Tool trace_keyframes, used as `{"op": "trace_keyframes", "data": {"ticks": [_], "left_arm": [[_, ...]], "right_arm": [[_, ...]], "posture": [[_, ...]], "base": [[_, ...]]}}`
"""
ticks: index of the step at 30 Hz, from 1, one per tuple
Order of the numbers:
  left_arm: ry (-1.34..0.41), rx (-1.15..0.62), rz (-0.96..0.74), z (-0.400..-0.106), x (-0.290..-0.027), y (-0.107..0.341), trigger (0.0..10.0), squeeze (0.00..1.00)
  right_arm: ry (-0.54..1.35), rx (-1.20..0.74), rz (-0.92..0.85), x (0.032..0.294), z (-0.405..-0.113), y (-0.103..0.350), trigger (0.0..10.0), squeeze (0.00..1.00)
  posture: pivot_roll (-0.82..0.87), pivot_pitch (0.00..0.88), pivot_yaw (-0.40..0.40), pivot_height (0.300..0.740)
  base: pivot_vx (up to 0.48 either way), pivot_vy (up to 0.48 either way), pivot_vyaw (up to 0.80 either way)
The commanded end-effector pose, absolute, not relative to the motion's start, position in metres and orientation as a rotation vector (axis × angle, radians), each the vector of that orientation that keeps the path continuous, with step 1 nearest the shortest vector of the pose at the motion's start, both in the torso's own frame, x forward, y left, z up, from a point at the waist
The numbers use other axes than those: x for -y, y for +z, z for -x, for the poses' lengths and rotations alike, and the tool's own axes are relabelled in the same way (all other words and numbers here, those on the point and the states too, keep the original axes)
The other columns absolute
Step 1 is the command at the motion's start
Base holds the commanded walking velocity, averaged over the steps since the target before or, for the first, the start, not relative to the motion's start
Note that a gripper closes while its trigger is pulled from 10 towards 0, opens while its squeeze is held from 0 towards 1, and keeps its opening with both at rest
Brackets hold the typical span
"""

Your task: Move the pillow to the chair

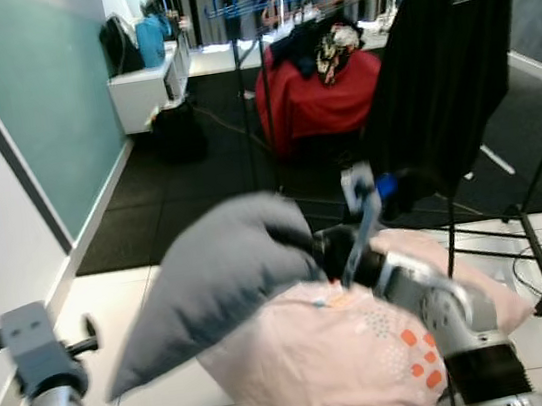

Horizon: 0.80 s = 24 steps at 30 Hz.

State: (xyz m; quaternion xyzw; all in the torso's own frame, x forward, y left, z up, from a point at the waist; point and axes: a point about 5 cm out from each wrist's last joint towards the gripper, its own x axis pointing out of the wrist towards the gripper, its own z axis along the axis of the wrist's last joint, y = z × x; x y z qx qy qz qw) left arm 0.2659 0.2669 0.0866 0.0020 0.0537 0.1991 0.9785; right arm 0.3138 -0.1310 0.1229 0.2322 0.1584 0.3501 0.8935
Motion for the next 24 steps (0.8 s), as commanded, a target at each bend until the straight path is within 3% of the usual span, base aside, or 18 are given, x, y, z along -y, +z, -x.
{"op": "trace_keyframes", "data": {"ticks": [1,3,10,24], "left_arm": [[0.399,-0.118,-0.016,-0.266,-0.271,0.084,10.0,0.0],[0.401,-0.109,-0.011,-0.266,-0.271,0.085,10.0,0.0],[0.407,-0.134,-0.002,-0.275,-0.277,0.086,10.0,0.0],[0.429,-0.154,-0.009,-0.274,-0.28,0.079,10.0,0.0]], "right_arm": [[0.692,-0.208,-0.454,0.141,-0.323,0.144,10.0,0.0],[0.686,-0.209,-0.458,0.143,-0.323,0.144,10.0,0.0],[0.677,-0.185,-0.405,0.143,-0.329,0.148,10.0,0.0],[0.629,-0.169,-0.355,0.145,-0.337,0.143,10.0,0.0]], "posture": [[-0.21,0.0,0.036,0.688],[-0.21,0.0,0.036,0.688],[-0.22,0.0,0.068,0.688],[-0.21,0.0,0.05,0.688]], "base": [[0.0,-0.465,0.0],[0.0,-0.465,0.0],[0.0,0.0,0.0],[0.0,0.0,0.0]]}}
